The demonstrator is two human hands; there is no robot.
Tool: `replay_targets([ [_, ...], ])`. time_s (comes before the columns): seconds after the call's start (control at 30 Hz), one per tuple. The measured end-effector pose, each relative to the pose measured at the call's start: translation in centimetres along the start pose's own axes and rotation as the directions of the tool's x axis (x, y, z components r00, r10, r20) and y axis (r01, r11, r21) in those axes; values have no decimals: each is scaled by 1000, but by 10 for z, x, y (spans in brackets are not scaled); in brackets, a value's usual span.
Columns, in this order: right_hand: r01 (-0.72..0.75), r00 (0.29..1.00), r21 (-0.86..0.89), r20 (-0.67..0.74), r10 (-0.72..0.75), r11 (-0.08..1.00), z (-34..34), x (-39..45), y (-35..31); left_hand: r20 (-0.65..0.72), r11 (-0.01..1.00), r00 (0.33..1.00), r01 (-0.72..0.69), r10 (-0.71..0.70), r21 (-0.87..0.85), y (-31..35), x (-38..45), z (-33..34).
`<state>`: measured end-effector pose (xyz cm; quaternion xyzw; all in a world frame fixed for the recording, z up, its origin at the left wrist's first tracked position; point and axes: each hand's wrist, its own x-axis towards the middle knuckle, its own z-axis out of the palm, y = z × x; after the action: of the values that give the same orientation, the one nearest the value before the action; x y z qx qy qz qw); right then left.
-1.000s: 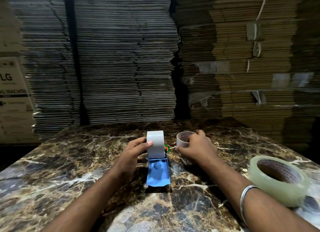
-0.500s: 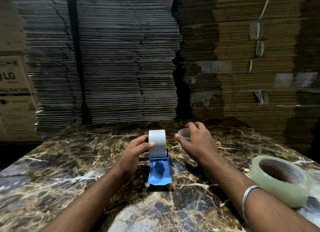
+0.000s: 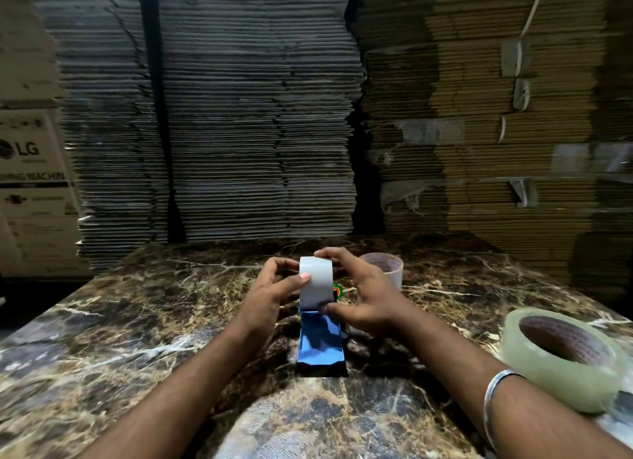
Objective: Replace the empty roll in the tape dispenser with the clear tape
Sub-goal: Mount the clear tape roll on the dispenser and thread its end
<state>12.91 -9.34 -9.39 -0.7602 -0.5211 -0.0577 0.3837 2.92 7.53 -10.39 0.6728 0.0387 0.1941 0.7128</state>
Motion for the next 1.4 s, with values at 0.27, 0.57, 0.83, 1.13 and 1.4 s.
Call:
replay_targets([
  [0.27, -160, 986, 71, 54, 157, 985, 2, -2, 2, -100, 1000, 995, 10, -13, -27, -2, 1, 3],
  [0.57, -185, 982, 87, 58, 181, 979, 4, 0, 3, -101, 989, 992, 56, -70, -134, -1, 2, 2],
  [0.83, -195, 979, -14, -71, 193, 981, 5, -1, 1, -13, 946, 999, -31, 37, 324, 10, 6, -20],
  [1.13, -236, 972, 45, -10, 237, 971, 6, 1, 2, 211, 687, 974, -95, -86, 720, 8, -10, -10],
  [1.4, -295, 952, 190, 143, 271, 936, -2, -3, 13, 250, 652, 965, -138, -82, 746, 7, -7, -17],
])
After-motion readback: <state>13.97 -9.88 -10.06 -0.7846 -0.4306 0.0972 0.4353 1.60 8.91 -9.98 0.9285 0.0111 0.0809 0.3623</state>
